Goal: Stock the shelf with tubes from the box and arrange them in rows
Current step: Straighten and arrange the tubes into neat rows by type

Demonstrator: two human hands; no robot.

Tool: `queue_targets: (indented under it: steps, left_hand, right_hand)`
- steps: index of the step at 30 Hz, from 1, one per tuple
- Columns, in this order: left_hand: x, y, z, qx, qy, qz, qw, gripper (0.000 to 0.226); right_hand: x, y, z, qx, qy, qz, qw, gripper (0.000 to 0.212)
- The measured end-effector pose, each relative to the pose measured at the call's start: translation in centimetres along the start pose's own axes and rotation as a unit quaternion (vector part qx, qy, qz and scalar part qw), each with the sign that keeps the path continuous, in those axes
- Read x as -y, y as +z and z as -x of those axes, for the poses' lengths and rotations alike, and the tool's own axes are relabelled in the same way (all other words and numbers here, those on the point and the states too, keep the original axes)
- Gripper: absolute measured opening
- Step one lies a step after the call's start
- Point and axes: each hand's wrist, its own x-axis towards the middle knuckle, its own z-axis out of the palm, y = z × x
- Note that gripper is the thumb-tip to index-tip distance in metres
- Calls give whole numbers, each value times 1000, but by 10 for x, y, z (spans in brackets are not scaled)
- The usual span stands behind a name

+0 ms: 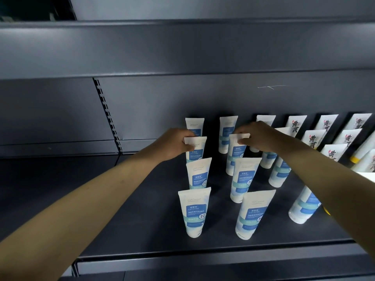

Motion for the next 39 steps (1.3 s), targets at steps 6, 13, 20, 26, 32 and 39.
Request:
queue_targets:
  steps: [6, 13, 20, 26, 32, 39]
  left_hand:
    - [-8, -13, 17, -45, -12, 49, 998, 36]
    - [-32, -24, 40, -28, -17, 64, 997, 27]
    - [-51, -16, 49, 109, -48, -30, 992, 33]
    - [-52, -9, 53, 118, -54, -84, 988, 24]
    - [-50, -11, 55, 83, -59, -64, 993, 23]
    - [-48, -9, 61, 65, -80, -17, 994, 22]
  right_hand:
    - [-7, -6, 2, -22, -1, -38, 999, 28]
    - [-8, -15, 11, -47, -27, -78, 995, 31]
    - [19, -38, 57, 87, -45, -131, 986, 30]
    - [26, -4, 71, 112, -26, 33, 993, 42]
    - [20, -7, 75, 96, -4, 24, 995, 38]
    - [10, -12, 82, 86, 29, 7, 996, 41]
